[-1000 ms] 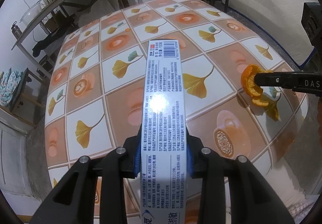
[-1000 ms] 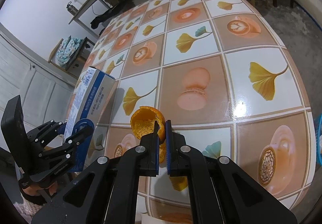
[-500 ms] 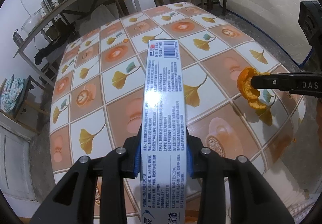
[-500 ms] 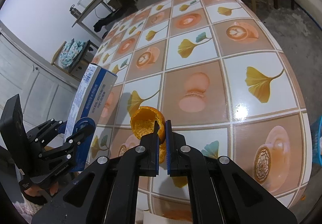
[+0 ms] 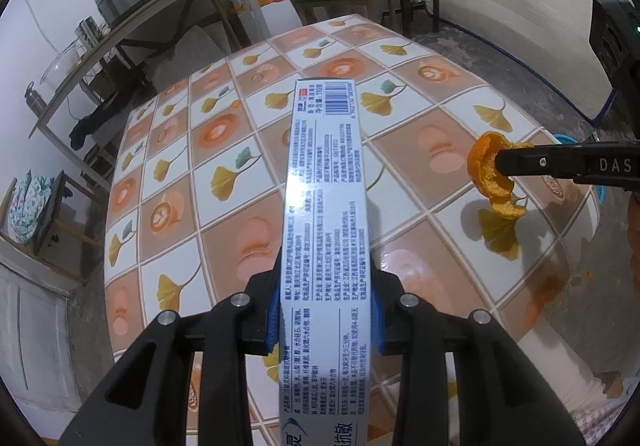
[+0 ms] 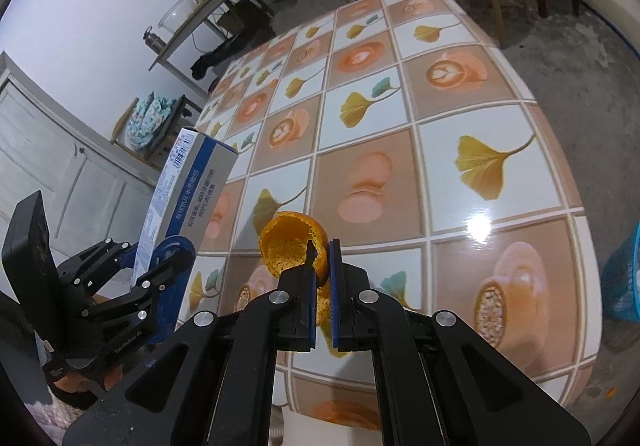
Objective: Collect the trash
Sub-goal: 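Lift the toothpaste box and orange peel off the table with both tools, then carry the box and peel over the blue basket and open both tools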
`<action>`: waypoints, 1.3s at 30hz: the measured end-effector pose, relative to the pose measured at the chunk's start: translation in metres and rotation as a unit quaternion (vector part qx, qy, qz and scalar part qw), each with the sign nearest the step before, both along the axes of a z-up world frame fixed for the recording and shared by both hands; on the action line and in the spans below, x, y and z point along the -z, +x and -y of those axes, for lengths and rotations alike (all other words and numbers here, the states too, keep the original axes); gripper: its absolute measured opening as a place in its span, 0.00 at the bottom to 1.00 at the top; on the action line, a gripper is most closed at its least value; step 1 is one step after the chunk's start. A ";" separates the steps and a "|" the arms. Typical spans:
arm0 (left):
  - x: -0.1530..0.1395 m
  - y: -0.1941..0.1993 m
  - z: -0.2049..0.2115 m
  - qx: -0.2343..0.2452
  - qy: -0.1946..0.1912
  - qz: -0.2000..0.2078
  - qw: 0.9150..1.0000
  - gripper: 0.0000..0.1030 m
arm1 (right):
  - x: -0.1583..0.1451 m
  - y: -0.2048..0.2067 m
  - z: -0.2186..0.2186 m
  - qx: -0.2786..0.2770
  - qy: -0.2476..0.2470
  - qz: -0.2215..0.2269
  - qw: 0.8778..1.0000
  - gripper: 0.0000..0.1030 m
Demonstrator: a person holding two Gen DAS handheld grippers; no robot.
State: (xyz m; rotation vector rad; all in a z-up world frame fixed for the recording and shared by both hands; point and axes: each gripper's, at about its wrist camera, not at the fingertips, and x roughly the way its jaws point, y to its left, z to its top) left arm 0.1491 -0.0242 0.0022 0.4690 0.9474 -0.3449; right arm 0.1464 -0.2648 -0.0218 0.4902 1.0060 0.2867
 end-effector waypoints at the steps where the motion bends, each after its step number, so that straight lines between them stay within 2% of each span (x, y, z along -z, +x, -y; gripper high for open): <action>1: -0.001 -0.001 0.004 0.004 0.001 0.002 1.000 0.31 | -0.001 -0.003 0.004 0.004 0.003 0.003 1.000 0.04; 9: -0.013 -0.006 0.045 0.054 -0.004 0.019 0.998 0.32 | -0.009 -0.029 0.045 0.046 0.018 0.022 0.999 0.04; 14: -0.014 -0.007 0.088 0.105 -0.029 -0.002 0.994 0.31 | -0.010 -0.059 0.088 0.100 0.025 0.032 0.994 0.04; 19: -0.015 -0.012 0.147 0.165 -0.064 -0.032 0.984 0.31 | -0.004 -0.102 0.151 0.180 0.023 0.029 0.983 0.04; 22: -0.012 -0.015 0.193 0.202 -0.094 -0.067 0.973 0.31 | 0.004 -0.130 0.190 0.233 0.021 0.019 0.972 0.04; 26: 0.004 -0.020 0.252 0.238 -0.128 -0.136 0.953 0.31 | 0.022 -0.174 0.243 0.318 0.014 -0.002 0.948 0.04; 29: 0.025 -0.022 0.301 0.255 -0.154 -0.211 0.931 0.31 | 0.042 -0.201 0.274 0.373 0.021 -0.027 0.927 0.04; 31: 0.047 -0.020 0.337 0.256 -0.166 -0.271 0.913 0.31 | 0.061 -0.218 0.294 0.408 0.035 -0.047 0.911 0.04; 33: 0.068 -0.020 0.366 0.255 -0.160 -0.307 0.903 0.31 | 0.077 -0.229 0.311 0.432 0.053 -0.062 0.898 0.04; 39: 0.126 -0.012 0.451 0.230 -0.134 -0.381 0.886 0.31 | 0.123 -0.230 0.356 0.483 0.095 -0.103 0.864 0.04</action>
